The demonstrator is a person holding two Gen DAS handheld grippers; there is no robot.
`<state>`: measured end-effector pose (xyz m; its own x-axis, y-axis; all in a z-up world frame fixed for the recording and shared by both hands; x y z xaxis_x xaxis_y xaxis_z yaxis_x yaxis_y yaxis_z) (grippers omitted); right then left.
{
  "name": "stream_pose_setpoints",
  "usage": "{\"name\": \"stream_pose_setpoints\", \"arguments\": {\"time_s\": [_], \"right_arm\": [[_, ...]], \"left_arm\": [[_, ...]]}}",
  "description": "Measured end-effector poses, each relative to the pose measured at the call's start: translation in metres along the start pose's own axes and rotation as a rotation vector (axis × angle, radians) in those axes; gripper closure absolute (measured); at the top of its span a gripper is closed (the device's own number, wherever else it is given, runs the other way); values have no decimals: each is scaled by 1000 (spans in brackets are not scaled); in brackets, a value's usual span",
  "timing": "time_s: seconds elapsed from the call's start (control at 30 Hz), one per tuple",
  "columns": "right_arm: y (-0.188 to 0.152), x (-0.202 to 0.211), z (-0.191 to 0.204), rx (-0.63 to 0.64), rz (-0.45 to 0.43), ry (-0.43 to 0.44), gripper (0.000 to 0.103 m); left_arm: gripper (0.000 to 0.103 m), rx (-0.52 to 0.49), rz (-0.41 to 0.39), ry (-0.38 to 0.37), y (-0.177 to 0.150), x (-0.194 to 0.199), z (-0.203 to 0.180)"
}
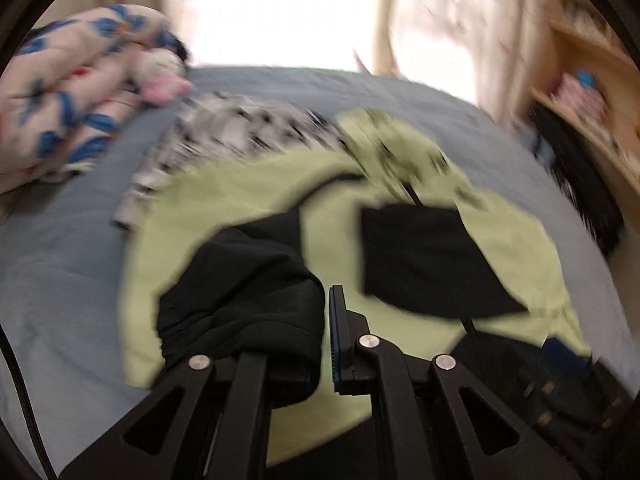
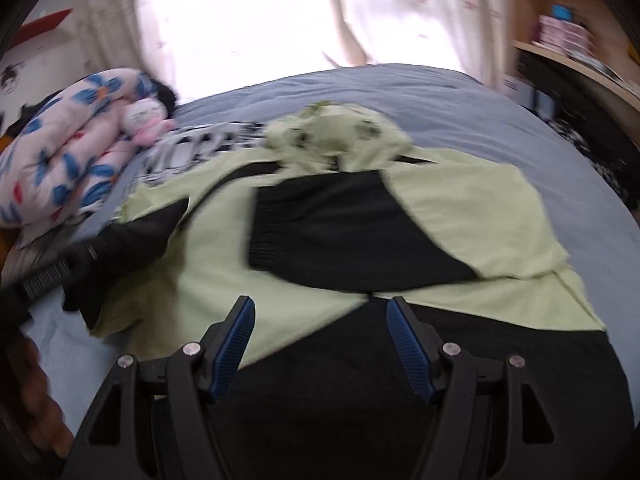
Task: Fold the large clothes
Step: 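Grasp the other black cuff with the left gripper and fold it across the front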
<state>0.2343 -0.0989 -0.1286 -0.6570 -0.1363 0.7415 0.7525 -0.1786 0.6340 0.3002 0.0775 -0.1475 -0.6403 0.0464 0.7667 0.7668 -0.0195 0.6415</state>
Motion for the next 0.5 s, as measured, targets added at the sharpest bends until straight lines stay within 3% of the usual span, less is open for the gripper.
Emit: {"name": "stream_pose_setpoints", "arguments": {"time_s": [0.07,0.13,0.3,0.5], "right_arm": [[-6,-1,-22,-34,20,-16,34],[-12,-3,-41,-69,39,-18,34],[-21,-8,-57,-116,65,8,34],[-19,-9,-33,-73,63,67,34]], "left_arm": [[62,-34,89,-33,-21,-20,-24],[43,-4,204,-86,-45,-36,-35],[38,47,267,-155,-64,-31,-31],[24,65,267,-230,-68,-3,-15]]}}
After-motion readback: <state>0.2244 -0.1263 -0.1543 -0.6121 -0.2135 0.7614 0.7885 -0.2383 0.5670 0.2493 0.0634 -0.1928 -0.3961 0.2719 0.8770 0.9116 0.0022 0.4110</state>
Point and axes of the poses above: each gripper's, at about its wrist camera, not at the fingertips, and x roughly against the way its jaws point, z to its left, y to its top, the point moved 8 cm from there along -x, roughly the way its jaws point, and after that the axes turned 8 degrees about y, right-handed, at the moved point
